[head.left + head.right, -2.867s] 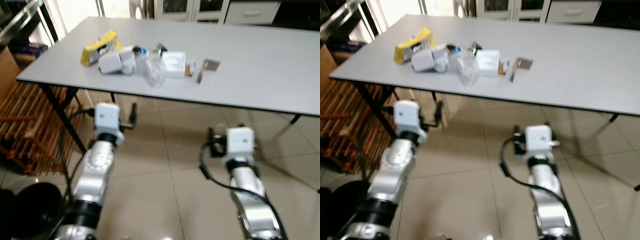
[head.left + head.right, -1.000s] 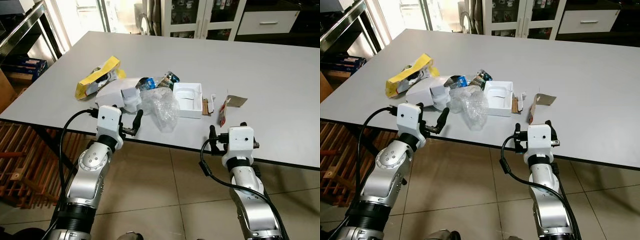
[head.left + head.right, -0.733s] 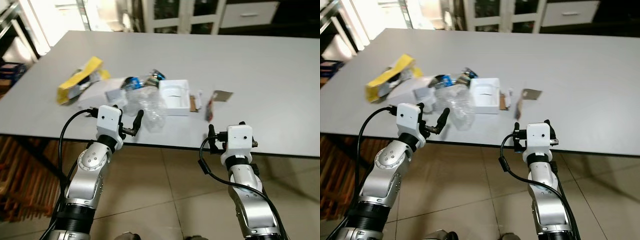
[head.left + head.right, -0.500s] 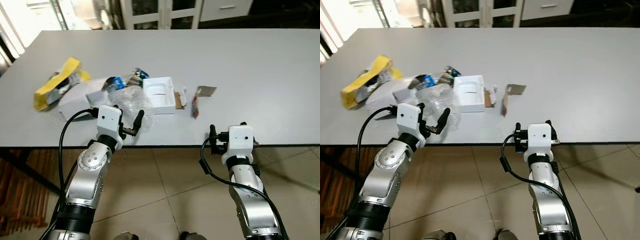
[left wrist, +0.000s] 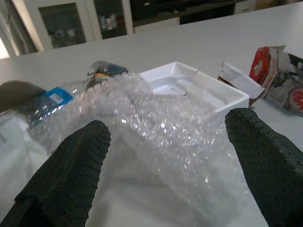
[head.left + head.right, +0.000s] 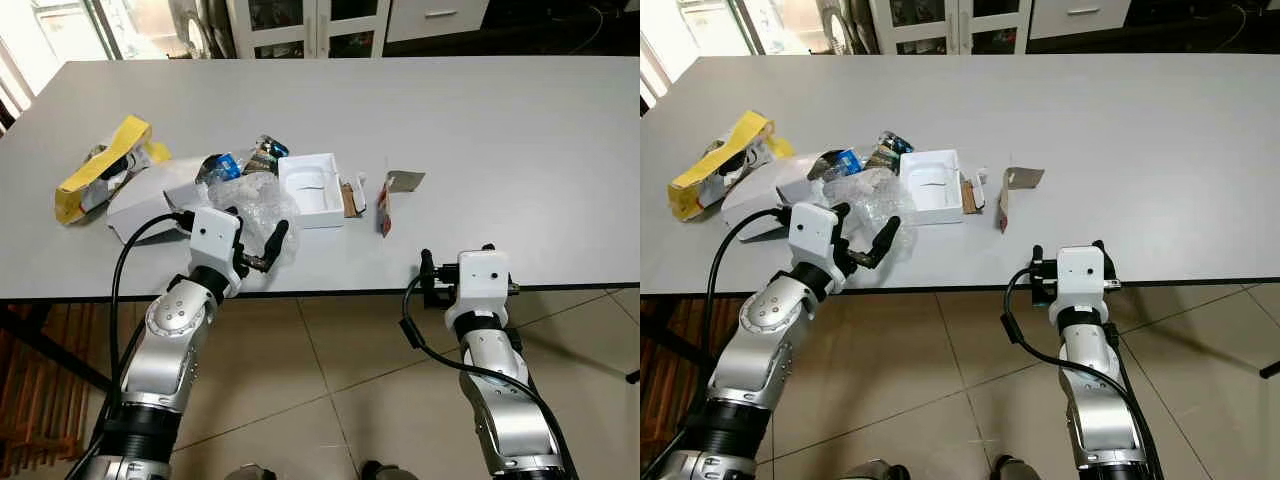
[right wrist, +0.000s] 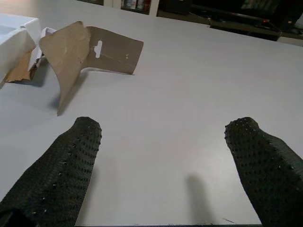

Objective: Picking trash to rubbish bin

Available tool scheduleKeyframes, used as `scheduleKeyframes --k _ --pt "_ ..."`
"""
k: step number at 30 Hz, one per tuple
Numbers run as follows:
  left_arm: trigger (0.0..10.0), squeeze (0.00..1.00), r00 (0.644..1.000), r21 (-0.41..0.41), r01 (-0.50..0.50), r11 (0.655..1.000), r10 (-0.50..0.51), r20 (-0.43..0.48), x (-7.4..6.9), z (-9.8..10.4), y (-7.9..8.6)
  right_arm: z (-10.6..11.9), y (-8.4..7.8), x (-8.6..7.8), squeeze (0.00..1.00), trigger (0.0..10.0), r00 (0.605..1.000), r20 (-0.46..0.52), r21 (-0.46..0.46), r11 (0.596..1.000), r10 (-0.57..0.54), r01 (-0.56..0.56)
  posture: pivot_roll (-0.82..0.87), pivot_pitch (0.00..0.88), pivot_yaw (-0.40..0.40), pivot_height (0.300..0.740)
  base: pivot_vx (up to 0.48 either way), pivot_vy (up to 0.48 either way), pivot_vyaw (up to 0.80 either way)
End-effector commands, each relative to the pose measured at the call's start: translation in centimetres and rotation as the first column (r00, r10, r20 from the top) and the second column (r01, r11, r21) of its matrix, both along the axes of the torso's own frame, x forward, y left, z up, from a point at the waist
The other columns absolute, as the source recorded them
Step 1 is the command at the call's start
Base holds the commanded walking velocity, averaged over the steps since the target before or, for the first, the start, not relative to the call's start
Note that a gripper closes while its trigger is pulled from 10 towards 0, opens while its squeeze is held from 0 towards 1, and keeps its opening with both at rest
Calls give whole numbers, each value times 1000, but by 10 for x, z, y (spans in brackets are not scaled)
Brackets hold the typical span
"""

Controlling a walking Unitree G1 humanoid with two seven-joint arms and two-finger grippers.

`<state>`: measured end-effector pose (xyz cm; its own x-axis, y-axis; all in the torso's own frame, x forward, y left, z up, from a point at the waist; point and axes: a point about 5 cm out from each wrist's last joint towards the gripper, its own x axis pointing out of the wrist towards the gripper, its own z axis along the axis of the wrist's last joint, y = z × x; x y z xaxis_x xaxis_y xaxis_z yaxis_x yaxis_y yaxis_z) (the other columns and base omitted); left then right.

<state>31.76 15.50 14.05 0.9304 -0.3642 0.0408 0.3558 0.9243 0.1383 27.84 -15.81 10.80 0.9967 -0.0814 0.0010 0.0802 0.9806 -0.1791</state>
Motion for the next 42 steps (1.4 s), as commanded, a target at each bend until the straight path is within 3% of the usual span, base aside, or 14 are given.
scheduleKeyframes --k 1,4,8,11,17,20,22,25,28,38,42 --pt "10000 0 999 -10 46 999 -46 22 3 12 -1 2 -1 0 0 10000 1000 2 1 1000 10 -10 -7 114 21 740 0 0 0" --pt "10000 0 998 -6 65 998 -65 21 3 14 -1 2 -1 0 0 10000 1000 3 2 1000 12 -12 -7 114 21 740 0 0 0" --pt "10000 0 959 18 282 959 -281 -24 -8 25 -7 3 -2 4 0 10000 1000 3 2 1000 15 -15 3 116 18 740 0 0 0" --pt "10000 0 950 34 312 949 -311 -38 -10 25 -7 3 -2 4 0 10000 1000 3 2 1000 16 -16 3 116 18 740 0 0 0" --pt "10000 0 878 62 466 883 -452 -156 -20 24 6 0 0 4 0 10000 1000 -2 5 1000 22 -22 22 122 21 740 0 0 0" --pt "10000 0 871 70 478 876 -462 -166 -21 23 7 0 1 4 0 10000 1000 -3 6 1000 24 -24 22 122 21 740 0 0 0" --pt "10000 0 838 108 528 842 -497 -227 -27 17 12 0 2 4 0 10000 1000 -4 9 1000 28 -28 24 123 22 740 0 0 0" --pt "10000 0 823 139 547 825 -501 -267 -29 13 16 0 2 5 0 10000 1000 -4 11 999 30 -30 25 125 23 740 0 0 0" --pt "10000 0 826 158 543 825 -491 -277 -29 12 19 0 3 6 0 10000 999 -2 11 999 37 -37 28 128 26 740 0 0 0" --pt "10000 0 824 144 541 829 -489 -286 -34 15 22 16 7 41 0 10000 994 21 17 994 106 -106 63 158 26 740 0 0 0" --pt "10000 0 823 140 541 829 -487 -292 -37 15 23 16 7 46 0 10000 994 13 22 994 111 -111 72 166 23 740 0 0 0"
